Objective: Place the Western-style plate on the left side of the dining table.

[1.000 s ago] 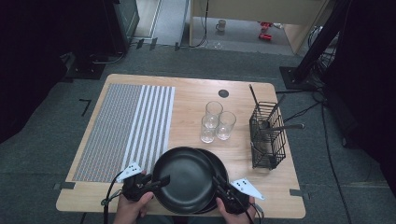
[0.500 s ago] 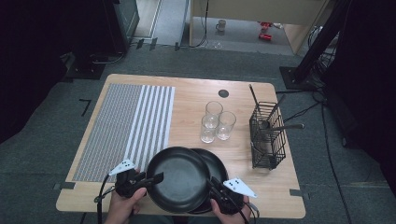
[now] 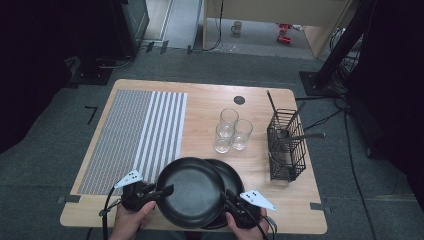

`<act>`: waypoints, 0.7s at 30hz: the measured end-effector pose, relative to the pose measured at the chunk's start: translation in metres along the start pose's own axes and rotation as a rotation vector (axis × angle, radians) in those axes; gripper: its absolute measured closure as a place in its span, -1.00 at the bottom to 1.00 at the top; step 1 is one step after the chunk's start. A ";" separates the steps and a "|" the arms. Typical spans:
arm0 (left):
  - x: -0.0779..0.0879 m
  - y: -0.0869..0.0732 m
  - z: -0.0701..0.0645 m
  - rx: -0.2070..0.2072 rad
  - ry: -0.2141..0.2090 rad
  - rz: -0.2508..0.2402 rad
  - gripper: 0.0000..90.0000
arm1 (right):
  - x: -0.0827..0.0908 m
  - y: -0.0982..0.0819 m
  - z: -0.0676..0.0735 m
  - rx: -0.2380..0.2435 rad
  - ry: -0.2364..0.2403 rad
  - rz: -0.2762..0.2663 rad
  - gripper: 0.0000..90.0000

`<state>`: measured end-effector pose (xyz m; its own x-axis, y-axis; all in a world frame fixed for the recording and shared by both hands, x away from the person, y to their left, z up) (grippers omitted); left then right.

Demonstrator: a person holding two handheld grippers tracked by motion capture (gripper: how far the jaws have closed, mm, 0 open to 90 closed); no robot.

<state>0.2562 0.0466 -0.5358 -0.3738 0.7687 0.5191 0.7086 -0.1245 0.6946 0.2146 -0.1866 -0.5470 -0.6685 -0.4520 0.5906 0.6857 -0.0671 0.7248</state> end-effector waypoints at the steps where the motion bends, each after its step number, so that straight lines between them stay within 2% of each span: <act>1: 0.000 0.000 0.001 0.001 -0.003 0.000 0.34 | 0.000 0.000 0.000 -0.007 0.006 0.002 0.61; 6: 0.001 0.000 0.002 0.005 -0.003 -0.010 0.36 | -0.001 0.001 0.000 -0.021 0.010 0.008 0.59; 16: 0.001 0.000 0.004 0.017 -0.012 -0.016 0.39 | -0.003 0.002 0.001 -0.065 0.005 0.065 0.53; 21: 0.001 0.000 0.004 0.014 -0.014 -0.017 0.39 | -0.003 0.002 0.001 -0.068 0.004 0.078 0.51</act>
<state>0.2585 0.0493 -0.5370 -0.3772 0.7792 0.5005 0.7107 -0.1029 0.6959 0.2180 -0.1841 -0.5471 -0.6113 -0.4615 0.6429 0.7538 -0.0921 0.6506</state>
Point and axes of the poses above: each handheld gripper's, and its own axes: x roughly backward along the jaws, y roughly out of its top, z roughly to its left, the point moved 8 cm from there along -x, roughly forward along the jaws, and after that the axes turned 6 degrees about z, right-handed, at the moved point
